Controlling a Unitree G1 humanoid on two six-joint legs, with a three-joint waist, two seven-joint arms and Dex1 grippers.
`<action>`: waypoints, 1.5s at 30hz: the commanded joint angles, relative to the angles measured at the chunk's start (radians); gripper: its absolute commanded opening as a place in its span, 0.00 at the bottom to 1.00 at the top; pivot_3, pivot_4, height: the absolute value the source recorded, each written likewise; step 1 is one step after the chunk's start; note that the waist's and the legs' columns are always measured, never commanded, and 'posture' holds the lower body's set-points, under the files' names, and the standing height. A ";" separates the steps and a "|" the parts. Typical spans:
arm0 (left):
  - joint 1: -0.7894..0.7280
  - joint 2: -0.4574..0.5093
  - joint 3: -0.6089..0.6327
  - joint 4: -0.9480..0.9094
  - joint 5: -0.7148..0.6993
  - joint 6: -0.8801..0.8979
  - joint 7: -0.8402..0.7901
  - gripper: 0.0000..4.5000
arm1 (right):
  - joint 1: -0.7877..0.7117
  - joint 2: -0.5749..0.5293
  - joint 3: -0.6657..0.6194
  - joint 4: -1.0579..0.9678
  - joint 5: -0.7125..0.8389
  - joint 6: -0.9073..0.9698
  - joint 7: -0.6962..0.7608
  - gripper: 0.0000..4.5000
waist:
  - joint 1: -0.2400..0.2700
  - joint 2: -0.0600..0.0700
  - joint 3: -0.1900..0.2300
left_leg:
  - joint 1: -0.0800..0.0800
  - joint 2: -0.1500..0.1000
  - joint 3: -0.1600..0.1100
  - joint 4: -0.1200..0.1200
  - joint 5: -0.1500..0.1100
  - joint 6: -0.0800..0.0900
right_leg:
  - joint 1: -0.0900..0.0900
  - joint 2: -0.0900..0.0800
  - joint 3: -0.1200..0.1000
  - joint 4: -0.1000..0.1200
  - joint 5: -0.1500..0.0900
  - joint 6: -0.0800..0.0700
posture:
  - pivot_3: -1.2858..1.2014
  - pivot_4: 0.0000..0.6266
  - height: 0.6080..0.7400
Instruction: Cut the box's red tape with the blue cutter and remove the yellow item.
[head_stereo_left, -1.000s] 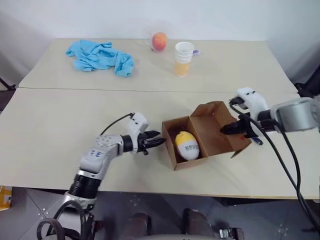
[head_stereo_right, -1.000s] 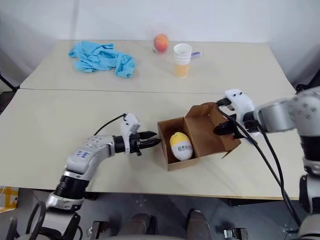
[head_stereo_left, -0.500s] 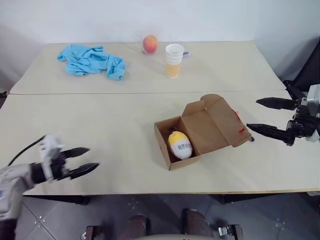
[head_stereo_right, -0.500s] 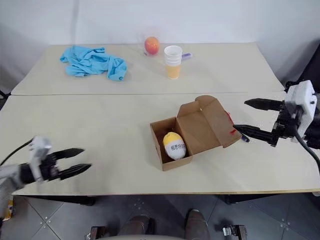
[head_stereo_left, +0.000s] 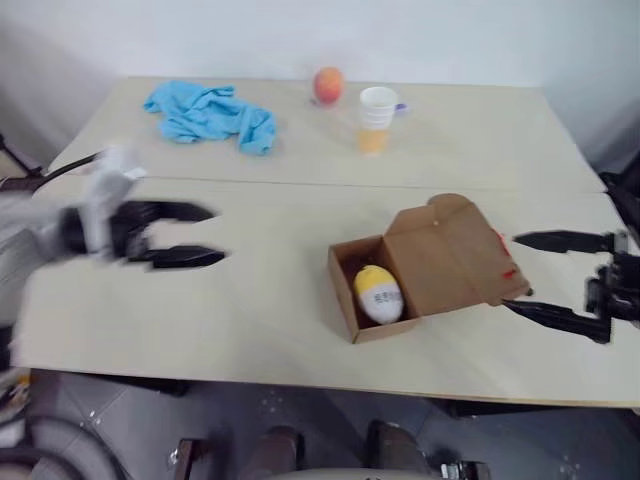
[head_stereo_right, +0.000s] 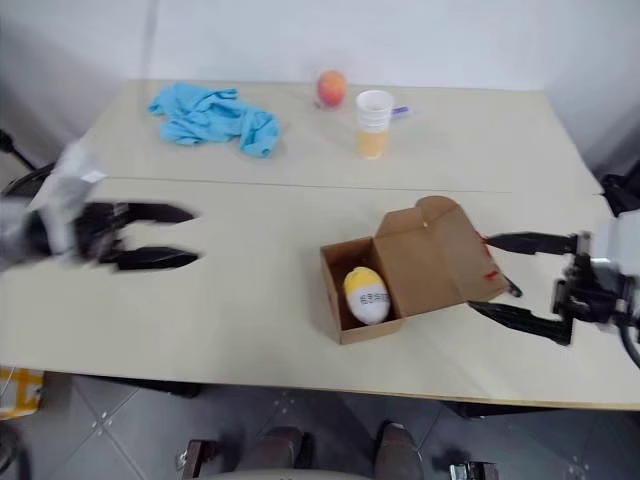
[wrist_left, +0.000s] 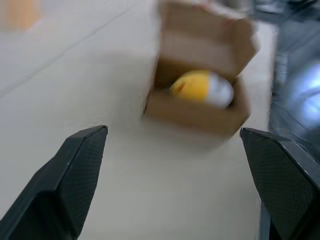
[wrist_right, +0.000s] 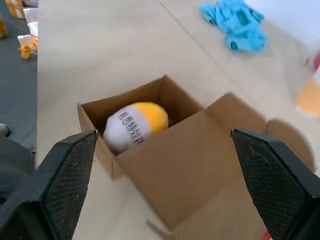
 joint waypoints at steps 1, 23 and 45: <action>-0.158 -0.120 -0.237 0.056 0.136 -0.014 -0.022 1.00 | 0.067 0.017 -0.135 -0.060 0.006 0.013 -0.005 0.99 | -0.015 0.000 0.000 | 0.000 -0.001 0.002 0.000 0.000 0.001 | 0.000 -0.001 0.001 0.001 0.000 0.000 | 0.52 0.24 1.00; -0.324 -0.593 -0.599 0.503 0.648 -0.504 -0.025 0.75 | 0.419 0.228 -0.349 -0.377 0.094 0.081 -0.179 1.00 | -0.024 -0.009 0.005 | 0.004 0.002 0.009 0.001 -0.001 0.003 | 0.000 0.001 0.005 -0.004 0.003 0.007 | 0.52 0.24 1.00; 0.033 -0.370 0.382 0.420 0.145 -0.503 0.204 0.03 | -0.087 0.337 0.210 -0.293 0.166 -0.025 -0.248 1.00 | -0.080 -0.007 0.005 | 0.011 0.004 -0.001 0.000 0.000 0.000 | -0.002 0.002 0.007 0.001 0.003 0.007 | 0.52 0.24 1.00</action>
